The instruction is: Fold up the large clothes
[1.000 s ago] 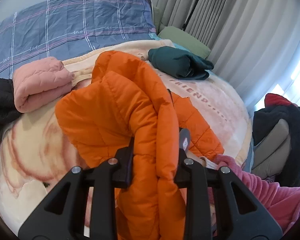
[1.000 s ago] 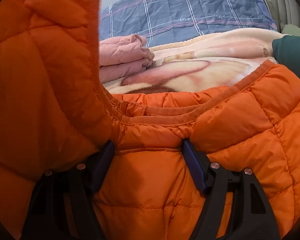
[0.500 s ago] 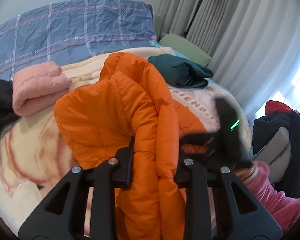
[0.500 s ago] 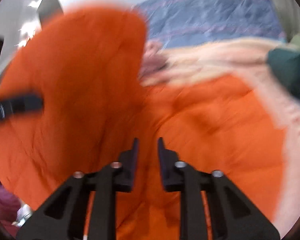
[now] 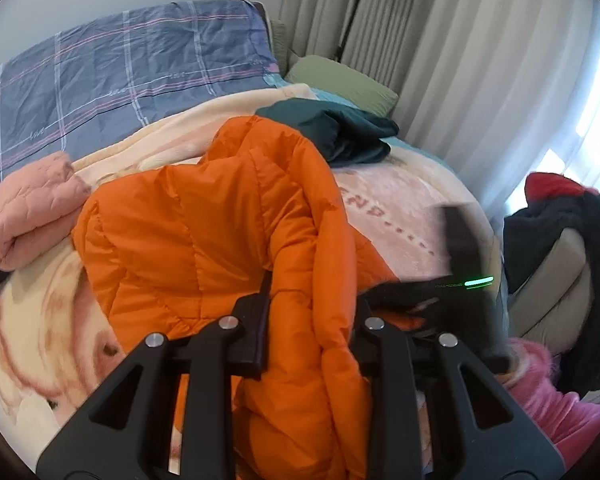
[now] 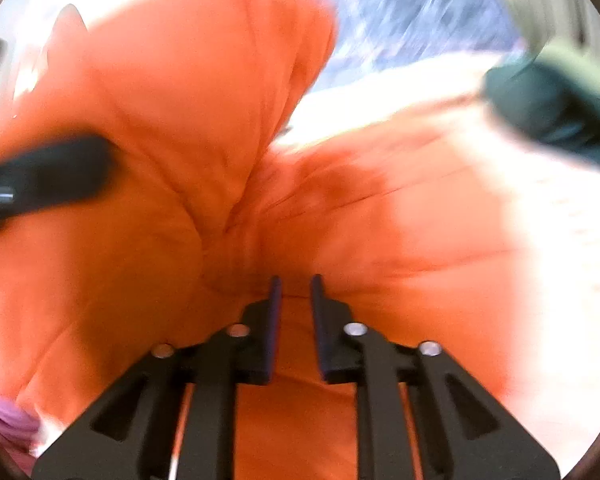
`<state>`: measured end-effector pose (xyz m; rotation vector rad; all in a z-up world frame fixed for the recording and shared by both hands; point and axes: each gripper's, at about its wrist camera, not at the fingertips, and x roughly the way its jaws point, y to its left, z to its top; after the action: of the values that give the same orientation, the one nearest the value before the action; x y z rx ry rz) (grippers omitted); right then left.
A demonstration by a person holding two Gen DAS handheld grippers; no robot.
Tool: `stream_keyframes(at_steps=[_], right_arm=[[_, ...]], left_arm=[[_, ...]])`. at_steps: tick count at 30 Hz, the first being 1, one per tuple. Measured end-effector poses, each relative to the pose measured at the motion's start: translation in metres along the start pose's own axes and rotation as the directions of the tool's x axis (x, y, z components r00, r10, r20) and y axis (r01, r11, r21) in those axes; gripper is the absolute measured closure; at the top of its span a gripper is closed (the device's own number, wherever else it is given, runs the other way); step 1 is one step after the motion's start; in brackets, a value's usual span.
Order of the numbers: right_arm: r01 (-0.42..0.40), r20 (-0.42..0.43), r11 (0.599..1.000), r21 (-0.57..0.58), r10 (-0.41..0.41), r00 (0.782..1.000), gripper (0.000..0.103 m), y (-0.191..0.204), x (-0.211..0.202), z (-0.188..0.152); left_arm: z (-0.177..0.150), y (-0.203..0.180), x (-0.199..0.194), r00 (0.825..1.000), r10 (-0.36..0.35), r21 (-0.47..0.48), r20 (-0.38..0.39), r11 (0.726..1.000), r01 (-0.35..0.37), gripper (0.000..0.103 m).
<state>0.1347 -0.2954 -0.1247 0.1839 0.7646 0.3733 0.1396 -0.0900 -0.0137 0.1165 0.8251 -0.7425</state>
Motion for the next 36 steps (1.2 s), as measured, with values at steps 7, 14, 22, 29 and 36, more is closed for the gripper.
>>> stream_keyframes(at_steps=[7, 14, 22, 29, 36], right_arm=[[-0.071, -0.036, 0.958, 0.277, 0.084, 0.996, 0.093, -0.073, 0.007, -0.041], [-0.147, -0.017, 0.937, 0.317, 0.160, 0.987, 0.099, -0.072, 0.027, -0.040], [-0.038, 0.102, 0.945, 0.324, 0.005, 0.995, 0.069, -0.074, -0.067, -0.075], [-0.137, 0.169, 0.972, 0.189, 0.105, 0.980, 0.035, -0.018, -0.118, -0.092], [-0.084, 0.166, 0.988, 0.127, 0.062, 0.984, 0.019, 0.015, -0.107, -0.061]], left_arm=[[0.003, -0.029, 0.030, 0.998, -0.049, 0.046, -0.033, 0.998, 0.050, 0.078], [0.000, -0.060, 0.079, 0.998, 0.016, 0.124, -0.060, 0.992, -0.009, 0.067], [0.000, -0.050, 0.110, 0.986, -0.140, 0.011, -0.095, 0.990, 0.142, 0.047], [0.003, -0.036, 0.116, 0.953, -0.294, -0.100, -0.075, 0.953, 0.286, 0.037], [0.002, -0.045, 0.121, 0.957, -0.279, -0.081, -0.075, 0.959, 0.273, 0.035]])
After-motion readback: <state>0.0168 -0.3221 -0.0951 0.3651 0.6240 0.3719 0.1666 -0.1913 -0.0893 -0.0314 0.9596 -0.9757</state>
